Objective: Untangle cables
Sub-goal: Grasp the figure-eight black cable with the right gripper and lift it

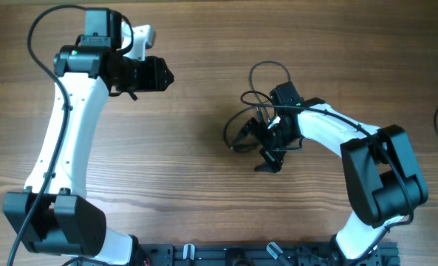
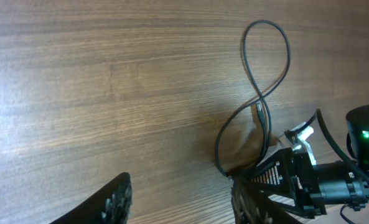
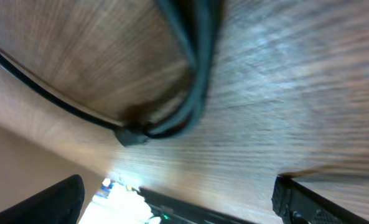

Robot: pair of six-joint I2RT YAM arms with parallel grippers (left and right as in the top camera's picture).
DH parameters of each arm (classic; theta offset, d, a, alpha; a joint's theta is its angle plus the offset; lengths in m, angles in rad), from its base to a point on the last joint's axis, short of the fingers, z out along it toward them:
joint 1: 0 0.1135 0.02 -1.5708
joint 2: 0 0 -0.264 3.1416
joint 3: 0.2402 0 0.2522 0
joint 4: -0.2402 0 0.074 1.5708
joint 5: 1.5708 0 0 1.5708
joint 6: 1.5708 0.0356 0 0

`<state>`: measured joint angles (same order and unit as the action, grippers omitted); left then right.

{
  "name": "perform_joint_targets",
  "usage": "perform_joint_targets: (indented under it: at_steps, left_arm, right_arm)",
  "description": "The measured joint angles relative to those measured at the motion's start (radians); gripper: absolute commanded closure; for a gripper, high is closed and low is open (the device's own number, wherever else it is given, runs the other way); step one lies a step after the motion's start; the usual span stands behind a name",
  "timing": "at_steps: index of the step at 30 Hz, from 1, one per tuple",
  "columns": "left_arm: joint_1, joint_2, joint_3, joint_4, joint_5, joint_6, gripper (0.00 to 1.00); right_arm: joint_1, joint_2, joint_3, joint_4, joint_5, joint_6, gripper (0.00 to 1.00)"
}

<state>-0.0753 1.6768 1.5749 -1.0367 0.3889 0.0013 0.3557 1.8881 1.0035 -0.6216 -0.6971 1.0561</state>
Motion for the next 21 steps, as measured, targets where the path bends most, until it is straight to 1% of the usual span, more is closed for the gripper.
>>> perform_joint_targets:
  at_steps: [2, 4, 8, 14, 21]
  left_arm:
    - [-0.015, 0.000, 0.000, 0.002, -0.006, 0.014, 0.49]
    - [-0.029, 0.000, 0.000, 0.002, -0.020, 0.021, 0.50]
    - [-0.070, 0.000, 0.000, -0.005, -0.051, 0.040, 0.50]
    - [-0.125, 0.000, 0.000, -0.006, -0.067, 0.051, 0.49]
    - [-0.148, 0.000, 0.000, -0.006, -0.085, 0.051, 0.49]
  right_arm:
    - [0.018, -0.012, 0.000, 0.010, 0.051, 0.039, 0.09]
    - [0.034, -0.022, 0.000, 0.026, 0.095, 0.056, 0.13]
    - [0.048, -0.042, 0.019, 0.062, 0.257, 0.073, 0.26]
    - [0.028, -0.048, 0.046, 0.071, 0.541, 0.055, 0.34]
    - [0.022, -0.048, 0.053, -0.044, 0.709, 0.026, 0.35]
